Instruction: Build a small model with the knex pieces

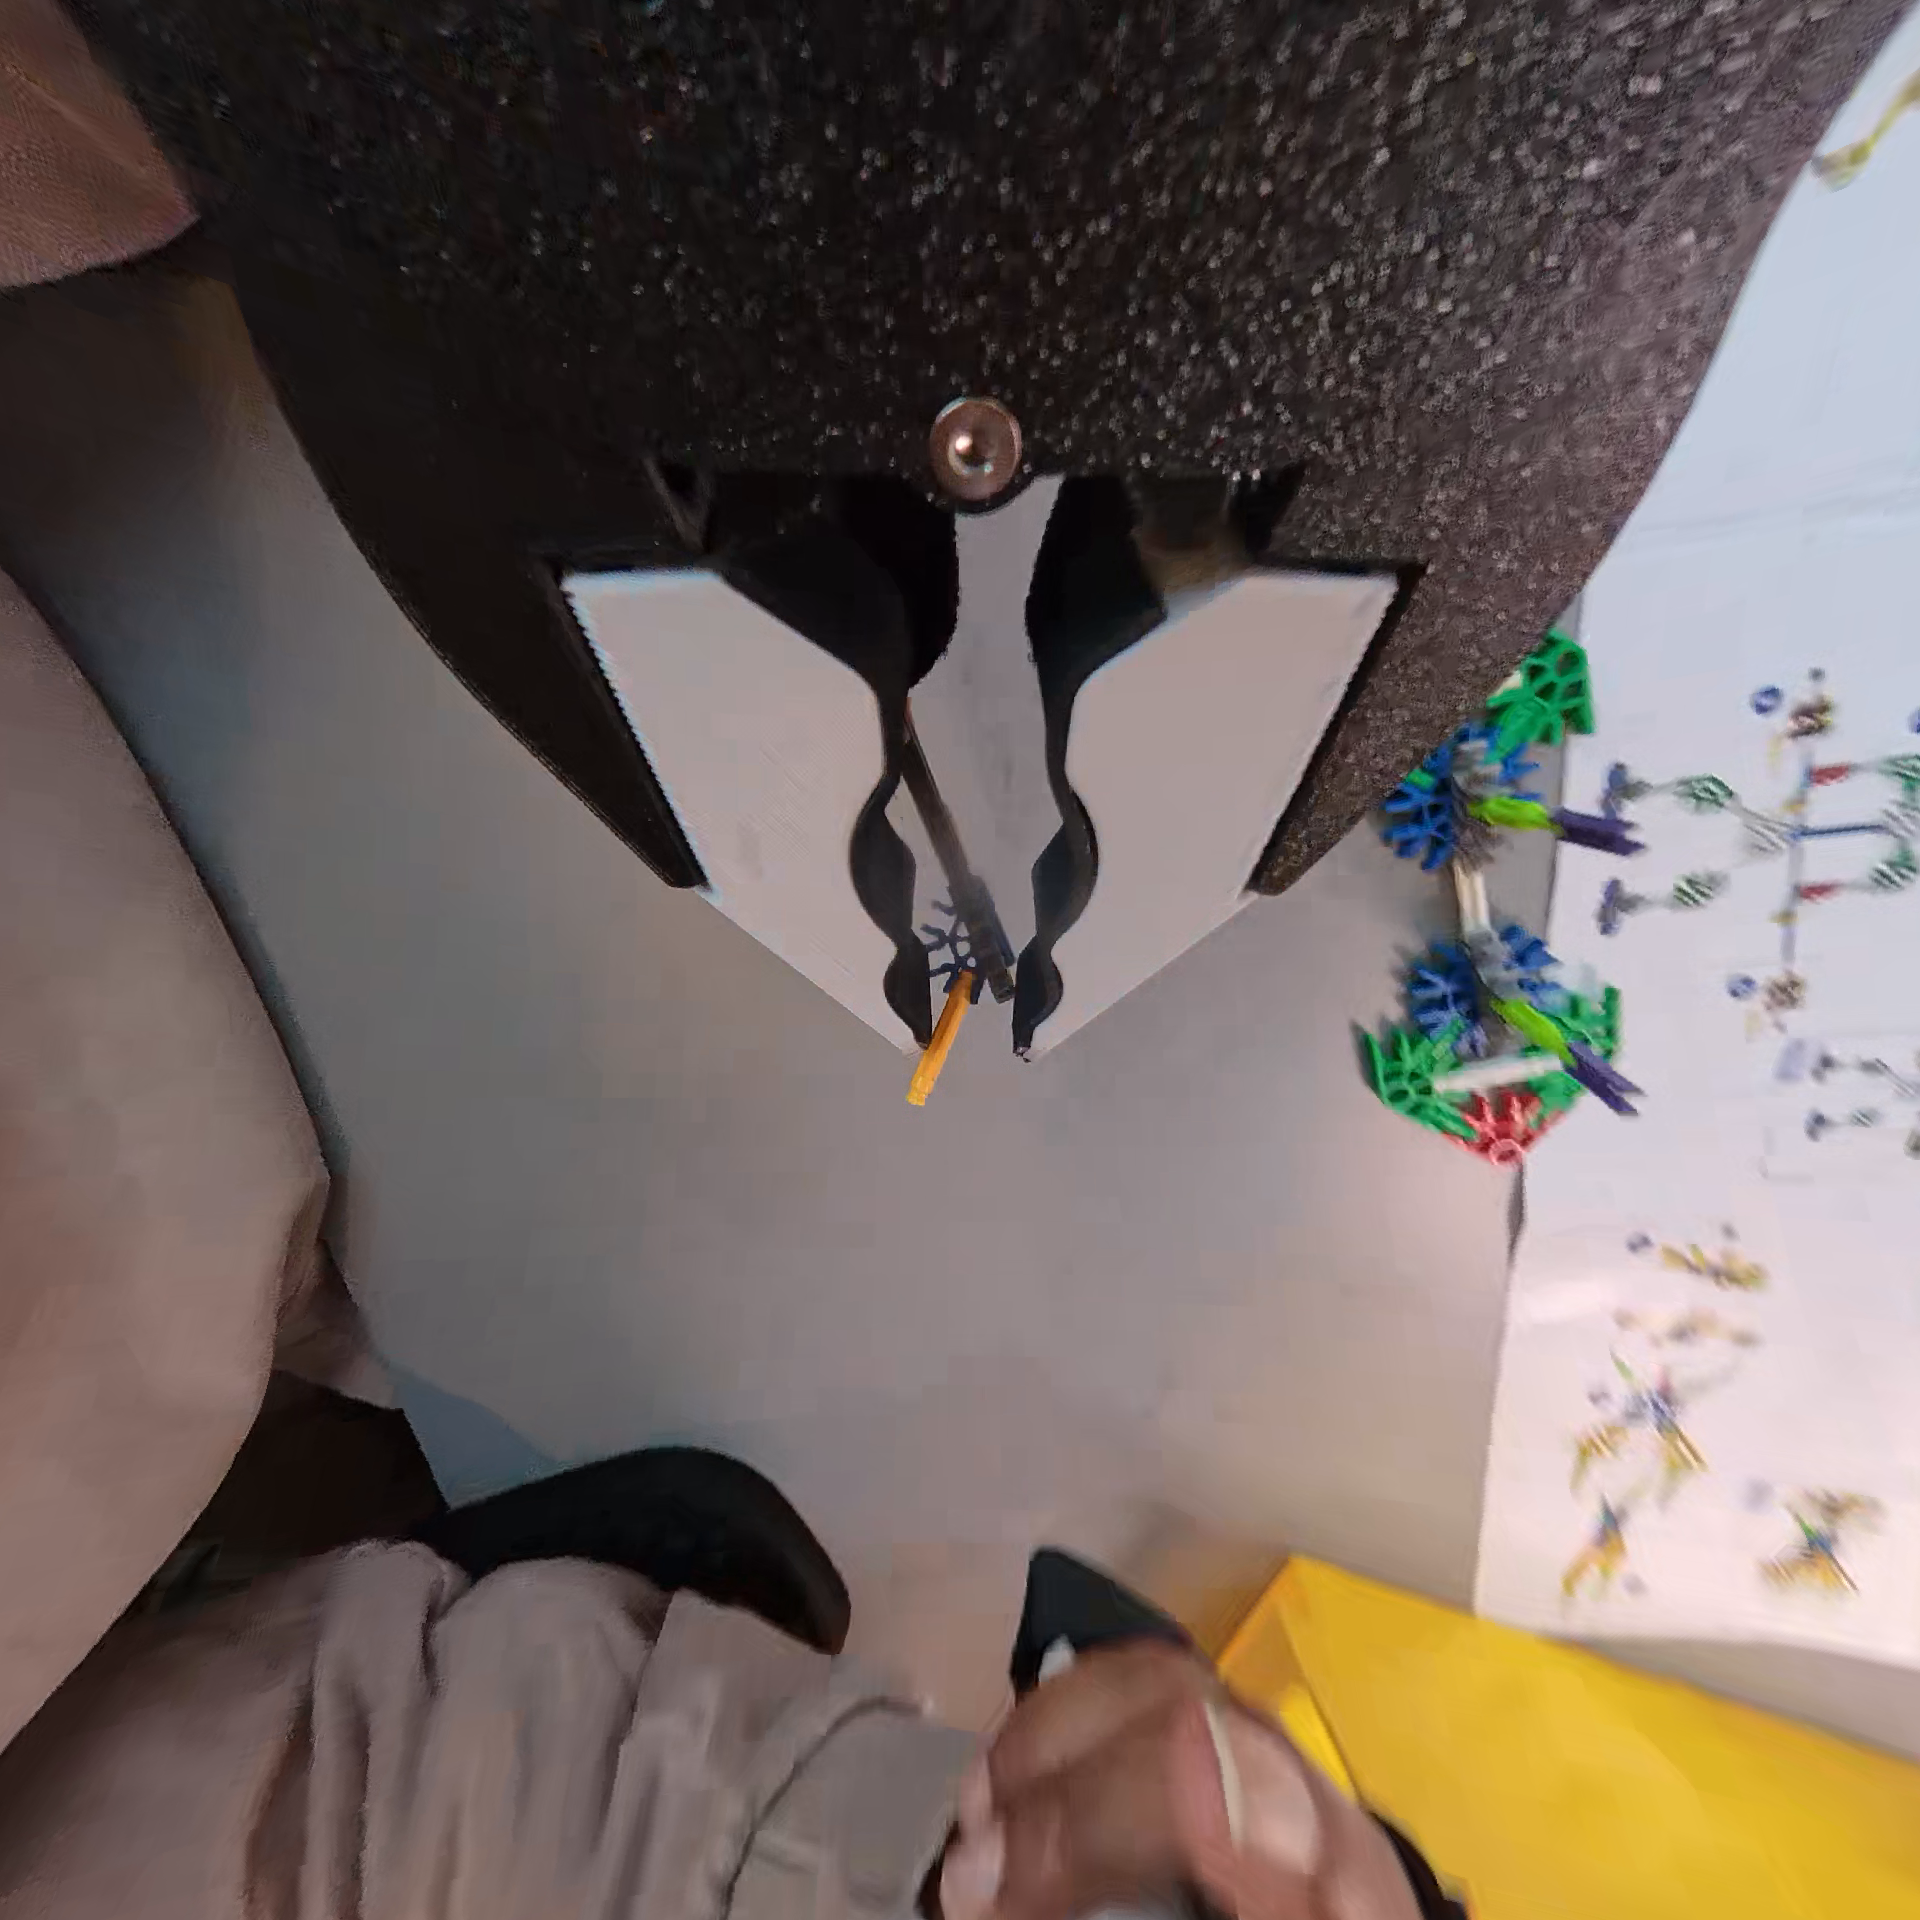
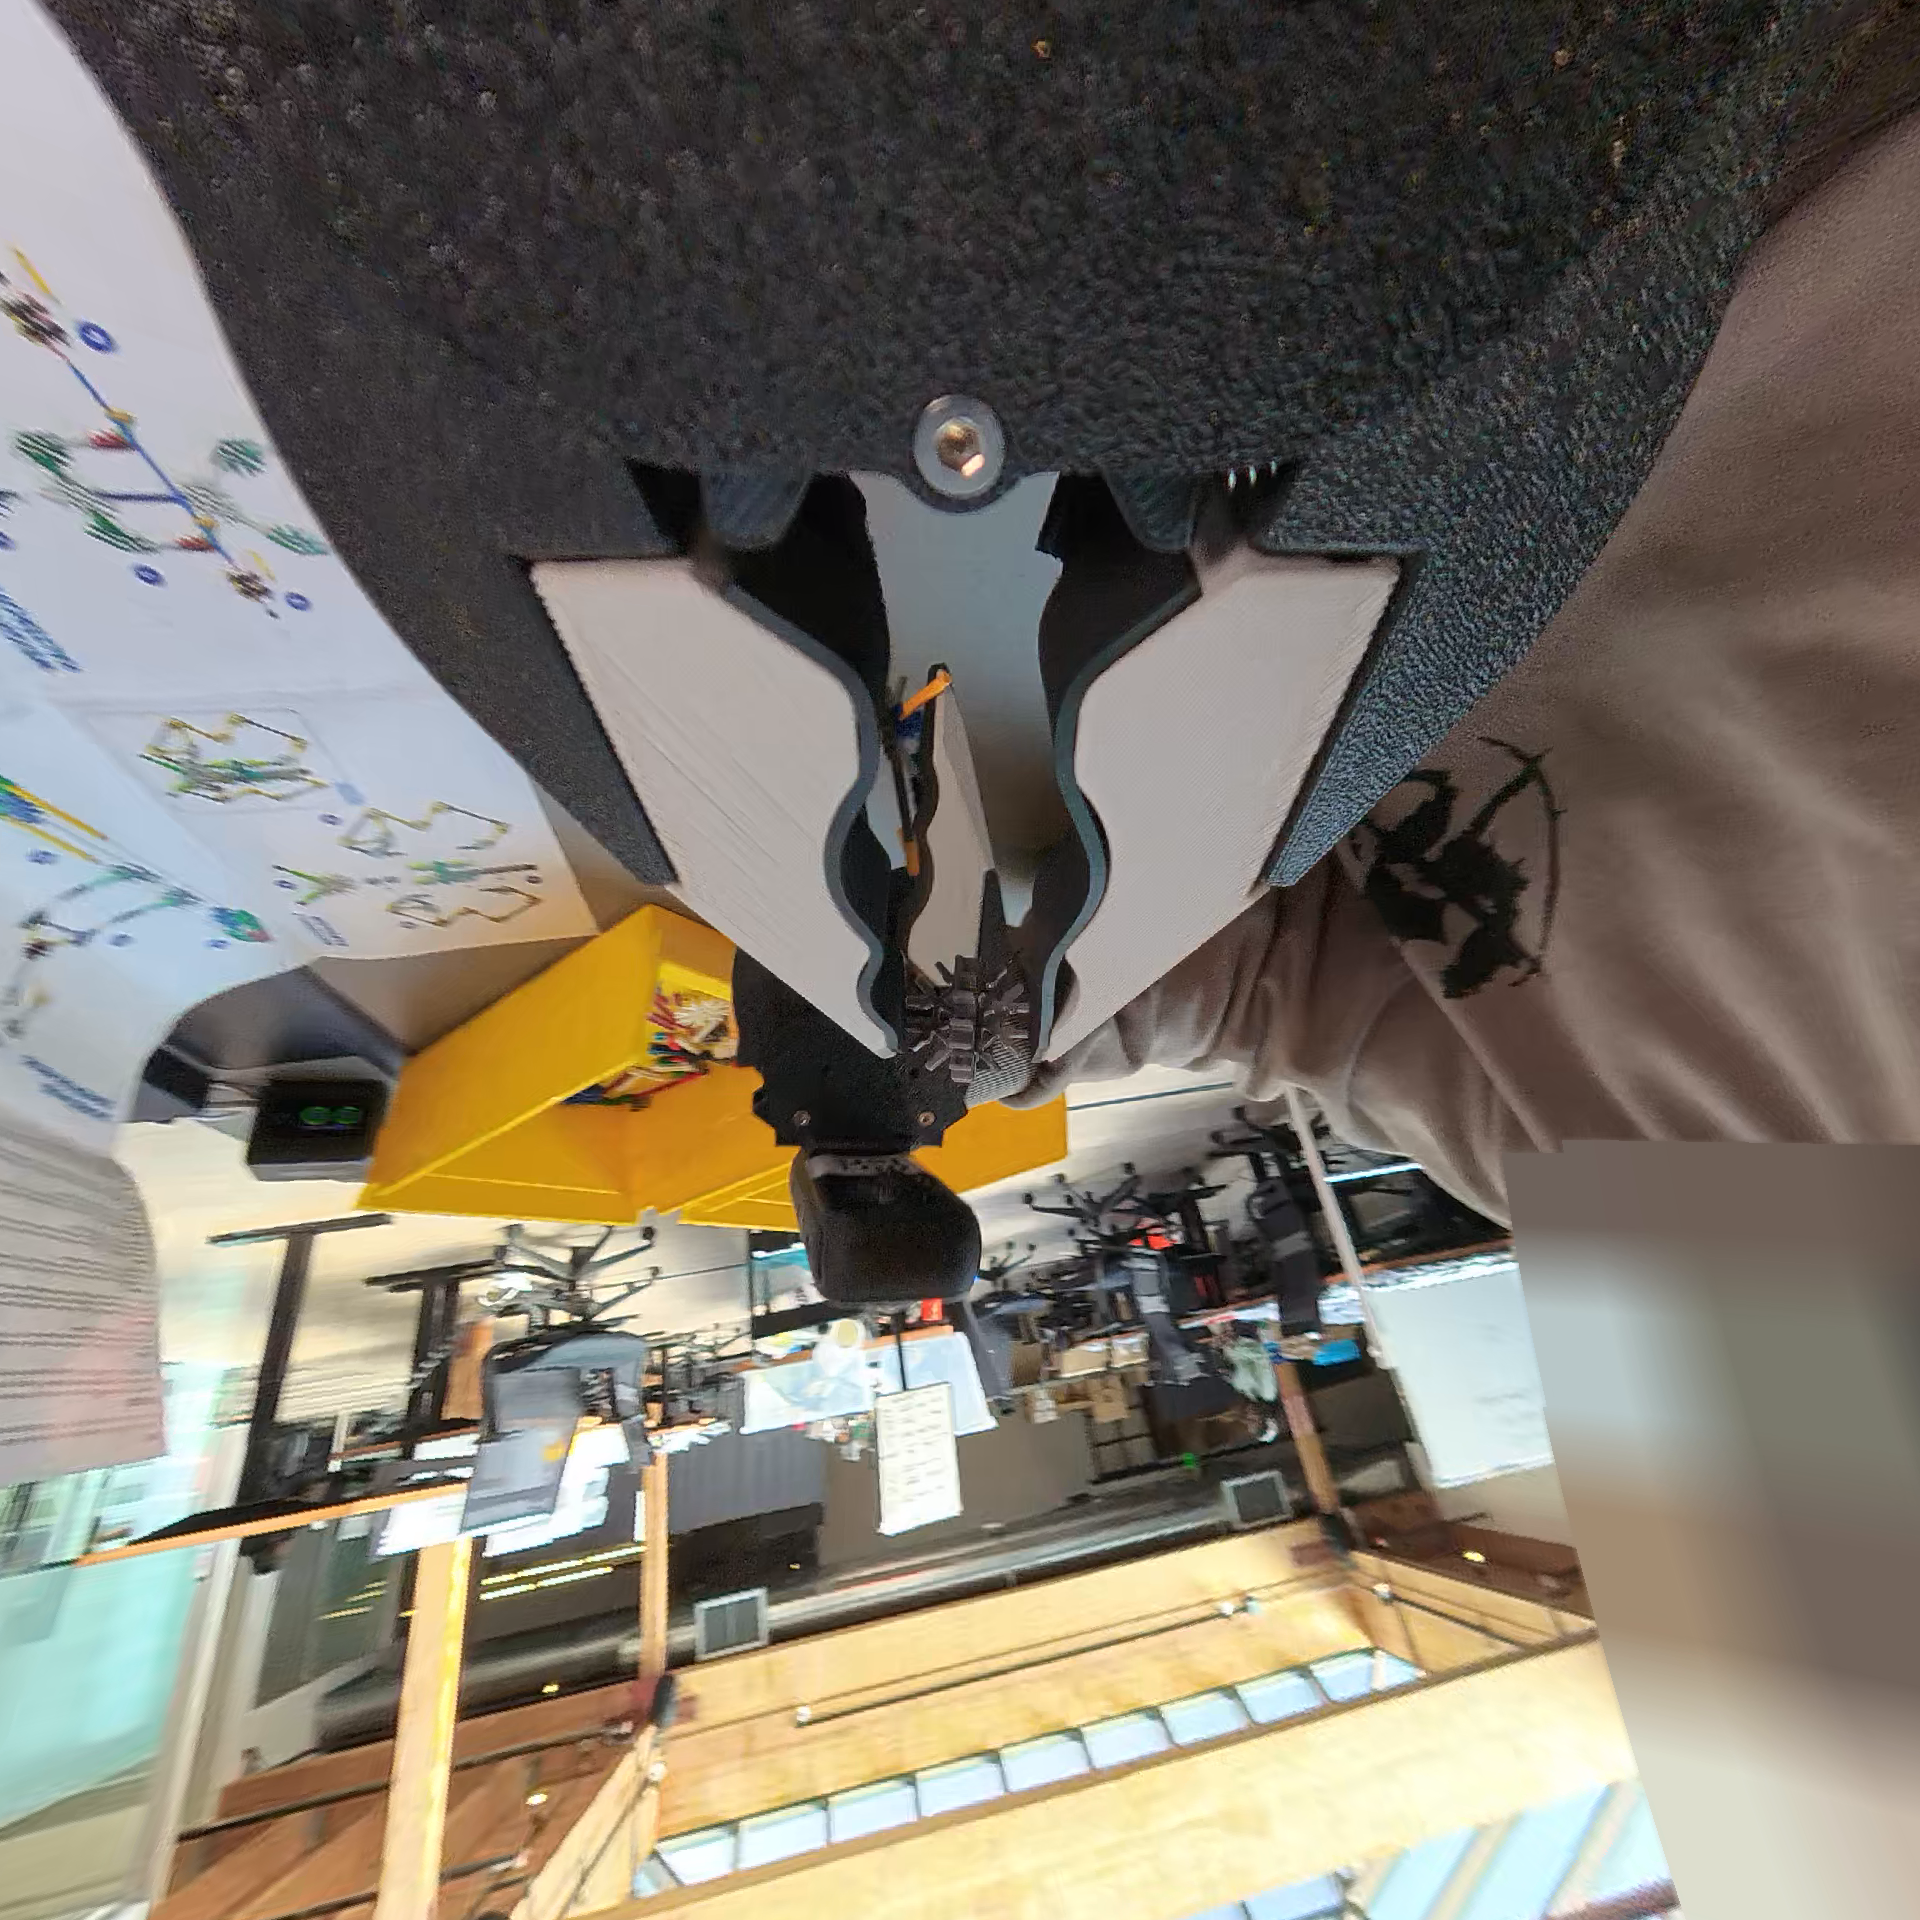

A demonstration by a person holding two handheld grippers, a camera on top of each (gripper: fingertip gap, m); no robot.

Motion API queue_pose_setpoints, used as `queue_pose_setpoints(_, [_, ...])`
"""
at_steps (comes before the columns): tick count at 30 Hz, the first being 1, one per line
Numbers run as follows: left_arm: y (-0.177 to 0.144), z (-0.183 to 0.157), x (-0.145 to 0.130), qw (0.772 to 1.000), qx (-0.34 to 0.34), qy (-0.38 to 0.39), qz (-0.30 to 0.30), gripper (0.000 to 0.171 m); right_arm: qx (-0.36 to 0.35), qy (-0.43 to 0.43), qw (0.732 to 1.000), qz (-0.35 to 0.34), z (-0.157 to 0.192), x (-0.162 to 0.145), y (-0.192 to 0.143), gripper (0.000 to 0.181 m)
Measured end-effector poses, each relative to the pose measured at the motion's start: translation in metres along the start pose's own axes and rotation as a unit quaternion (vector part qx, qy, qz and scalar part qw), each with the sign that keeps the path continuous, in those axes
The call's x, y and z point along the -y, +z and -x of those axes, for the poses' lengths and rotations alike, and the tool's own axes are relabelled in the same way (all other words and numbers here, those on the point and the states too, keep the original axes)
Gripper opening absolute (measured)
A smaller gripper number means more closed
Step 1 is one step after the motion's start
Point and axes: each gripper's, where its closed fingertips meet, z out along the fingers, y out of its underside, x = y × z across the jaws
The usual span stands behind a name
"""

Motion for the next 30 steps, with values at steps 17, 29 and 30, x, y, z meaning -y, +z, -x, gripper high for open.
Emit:
queue_pose_setpoints(17, [-0.035, 0.037, 0.055, 0.971, 0.052, -0.059, -0.224, 0.037, -0.126, -0.051, 0.991, 0.002, -0.036, 0.0, -0.001, 0.022])
queue_pose_setpoints(29, [-0.099, 0.009, 0.134, 0.913, 0.163, 0.035, -0.373, 0.0, -0.17, -0.145, 0.973, -0.066, 0.01, 0.068, 0.001, 0.022])
queue_pose_setpoints(30, [-0.099, 0.013, 0.134, 0.912, 0.183, 0.029, -0.366, 0.0, -0.186, -0.153, 0.969, -0.057, 0.006, 0.067, 0.0, 0.022])
